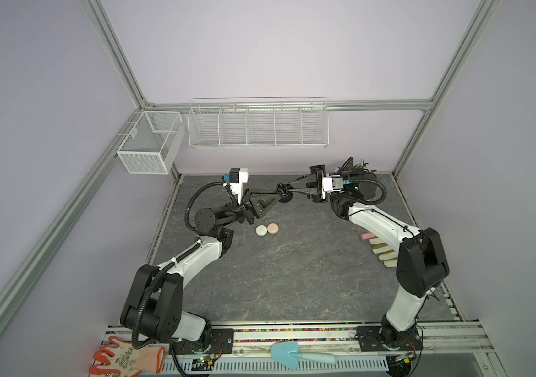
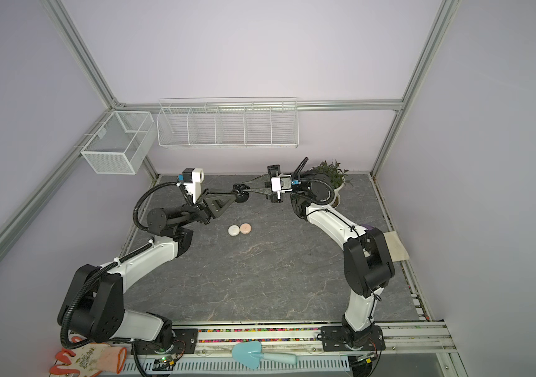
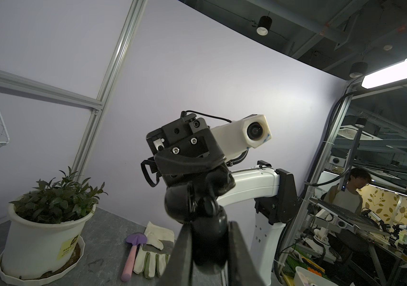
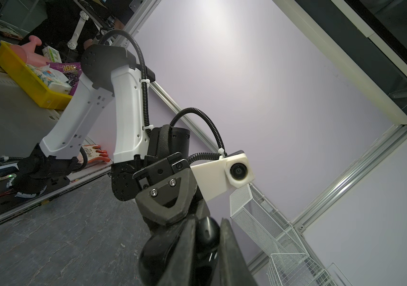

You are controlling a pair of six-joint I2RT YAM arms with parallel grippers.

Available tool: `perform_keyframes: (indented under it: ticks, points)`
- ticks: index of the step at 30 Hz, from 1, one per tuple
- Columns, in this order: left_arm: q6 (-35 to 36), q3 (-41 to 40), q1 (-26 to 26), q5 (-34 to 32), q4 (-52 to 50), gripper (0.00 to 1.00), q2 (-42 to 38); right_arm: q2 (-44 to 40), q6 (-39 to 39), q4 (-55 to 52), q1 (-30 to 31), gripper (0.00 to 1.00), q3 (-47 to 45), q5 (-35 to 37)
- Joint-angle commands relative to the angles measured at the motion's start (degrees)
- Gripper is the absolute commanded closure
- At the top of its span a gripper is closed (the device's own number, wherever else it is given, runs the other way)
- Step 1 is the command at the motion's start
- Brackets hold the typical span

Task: Insert wireless bluetooth earbuds into charging case
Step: Insert the wireless bluetooth earbud into the charging case.

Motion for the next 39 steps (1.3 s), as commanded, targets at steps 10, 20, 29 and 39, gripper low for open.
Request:
perform_keyframes:
  ticks: [10, 20, 29, 39]
  points:
    - [0.3, 1.1, -0.3, 0.5, 2.6, 1.00, -2.0, -2.5, 2.4, 1.5, 0.7, 0.92, -2.0, -1.8]
    - [0.5, 1.2, -0.2, 0.2, 2.6, 1.00, -2.1, -2.5, 2.6, 1.4, 1.3, 0.87, -2.4, -1.5]
    - [0.3, 0.8, -0.2, -1.3, 2.6, 1.00, -2.3, -4.2, -0.4, -0.1, 1.6, 0.80, -3.8, 0.8]
    - [0.4, 0.7, -0.3, -1.9, 2.6, 1.00, -2.8, -4.5, -0.8, -3.1, 1.6, 0.67, -3.7, 1.5]
